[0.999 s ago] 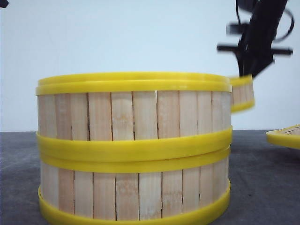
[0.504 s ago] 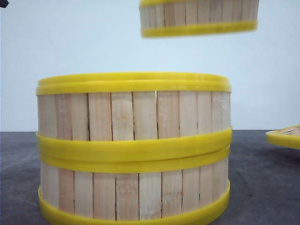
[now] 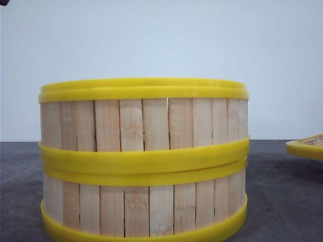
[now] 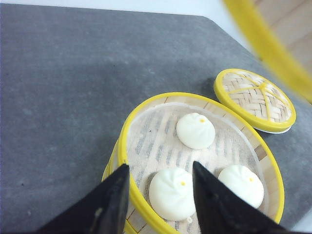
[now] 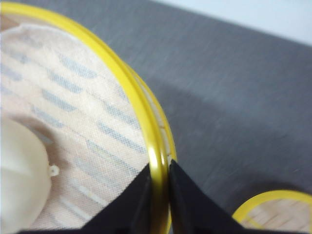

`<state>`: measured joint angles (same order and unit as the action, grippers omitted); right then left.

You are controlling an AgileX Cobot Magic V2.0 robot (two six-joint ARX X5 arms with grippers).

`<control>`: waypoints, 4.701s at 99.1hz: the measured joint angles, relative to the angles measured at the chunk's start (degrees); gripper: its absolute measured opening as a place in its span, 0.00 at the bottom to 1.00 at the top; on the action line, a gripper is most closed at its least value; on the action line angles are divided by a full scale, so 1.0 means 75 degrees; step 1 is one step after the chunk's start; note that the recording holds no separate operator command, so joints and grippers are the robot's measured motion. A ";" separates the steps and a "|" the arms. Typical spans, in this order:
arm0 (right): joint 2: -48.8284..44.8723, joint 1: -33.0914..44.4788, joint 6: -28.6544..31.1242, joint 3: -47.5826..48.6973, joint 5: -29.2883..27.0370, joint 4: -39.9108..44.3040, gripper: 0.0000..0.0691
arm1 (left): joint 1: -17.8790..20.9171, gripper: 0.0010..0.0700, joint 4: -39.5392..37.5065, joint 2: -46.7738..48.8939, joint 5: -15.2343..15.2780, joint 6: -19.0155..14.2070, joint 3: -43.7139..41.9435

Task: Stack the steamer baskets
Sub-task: 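Grasp the basket rim with the right gripper and lift it over the stack, then lower the basket onto the stack and open the right gripper, then grasp the woven bamboo lid at its center with the right gripper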

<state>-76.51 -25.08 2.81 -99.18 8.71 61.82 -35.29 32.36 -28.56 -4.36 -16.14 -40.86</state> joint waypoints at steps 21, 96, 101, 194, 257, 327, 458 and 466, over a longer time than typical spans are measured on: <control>-0.0061 -0.0743 0.0044 0.1524 -0.0044 -0.0670 0.05 | 0.0000 0.33 0.0003 0.0198 0.0000 0.0003 0.0000; -0.0300 -0.1553 0.0490 0.2707 -0.0044 -0.1693 0.05 | 0.0000 0.33 0.0003 0.0472 0.0000 0.0003 0.0000; -0.0391 -0.1553 0.0493 0.2713 -0.0050 -0.1667 0.05 | 0.0000 0.33 0.0003 0.0472 0.0000 0.0003 0.0000; -0.0877 -0.1556 0.0662 0.2804 -0.0761 -0.1542 0.46 | 0.0000 0.33 0.0041 0.0472 0.0000 0.0006 0.0000; 0.2346 -0.1489 0.0737 0.2801 -0.3284 -0.2037 0.61 | 0.0000 0.33 0.0050 0.0475 -0.0006 0.0032 0.0000; 0.2509 0.2148 0.0822 0.4272 -0.2095 -0.1306 0.61 | 0.0000 0.33 0.0052 0.0475 -0.0009 0.0070 0.0000; -0.0766 0.3707 0.0801 0.5444 -0.1731 -0.3203 0.19 | 0.0000 0.33 0.0256 0.0475 -0.0006 0.0111 0.0000; -0.0775 0.3704 0.0801 0.5444 -0.1722 -0.3203 0.18 | 0.0000 0.33 0.0256 0.0475 -0.0006 0.0143 0.0000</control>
<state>-82.32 2.70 8.82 -58.35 -4.21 37.80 -35.29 34.28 -24.99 -4.40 -15.07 -40.86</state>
